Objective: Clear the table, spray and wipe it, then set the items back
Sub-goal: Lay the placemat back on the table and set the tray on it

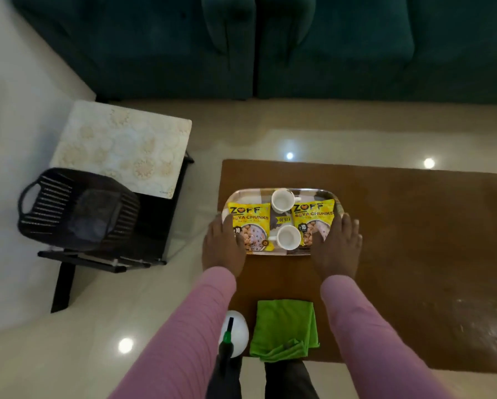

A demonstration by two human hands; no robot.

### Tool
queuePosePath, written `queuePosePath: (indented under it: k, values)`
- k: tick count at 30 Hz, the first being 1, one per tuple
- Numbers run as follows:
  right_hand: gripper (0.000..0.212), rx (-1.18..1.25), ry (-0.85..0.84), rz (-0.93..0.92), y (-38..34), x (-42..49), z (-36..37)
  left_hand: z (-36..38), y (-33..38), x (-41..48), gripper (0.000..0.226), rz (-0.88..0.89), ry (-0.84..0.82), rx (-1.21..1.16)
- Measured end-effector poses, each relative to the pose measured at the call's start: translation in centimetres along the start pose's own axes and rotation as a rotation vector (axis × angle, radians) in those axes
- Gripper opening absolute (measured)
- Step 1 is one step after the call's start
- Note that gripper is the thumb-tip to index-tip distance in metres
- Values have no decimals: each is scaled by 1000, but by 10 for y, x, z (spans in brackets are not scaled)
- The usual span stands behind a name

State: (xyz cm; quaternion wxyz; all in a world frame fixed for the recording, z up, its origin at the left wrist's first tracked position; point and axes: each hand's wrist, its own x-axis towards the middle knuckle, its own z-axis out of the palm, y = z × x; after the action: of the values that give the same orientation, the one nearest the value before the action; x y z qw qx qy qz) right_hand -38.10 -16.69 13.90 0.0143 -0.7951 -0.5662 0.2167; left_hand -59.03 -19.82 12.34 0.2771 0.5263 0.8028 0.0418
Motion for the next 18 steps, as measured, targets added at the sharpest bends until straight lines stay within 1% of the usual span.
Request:
queuePosePath:
  k: [3,8,14,18]
  values:
    - [65,-18,5,-59,-18,-53,-23,-30,0,-40,55,125,-20,98]
    - [68,12,53,-108,-37,-137,-45,-76,-18,-97,59,245,-57,201]
    - [63,24,91,-201,-61,-207,-53,-114,-37,-140,61,333,-14,282]
    - [63,1,165,-277,-65,-244,-54,-128,-46,-168,63,377,42,312]
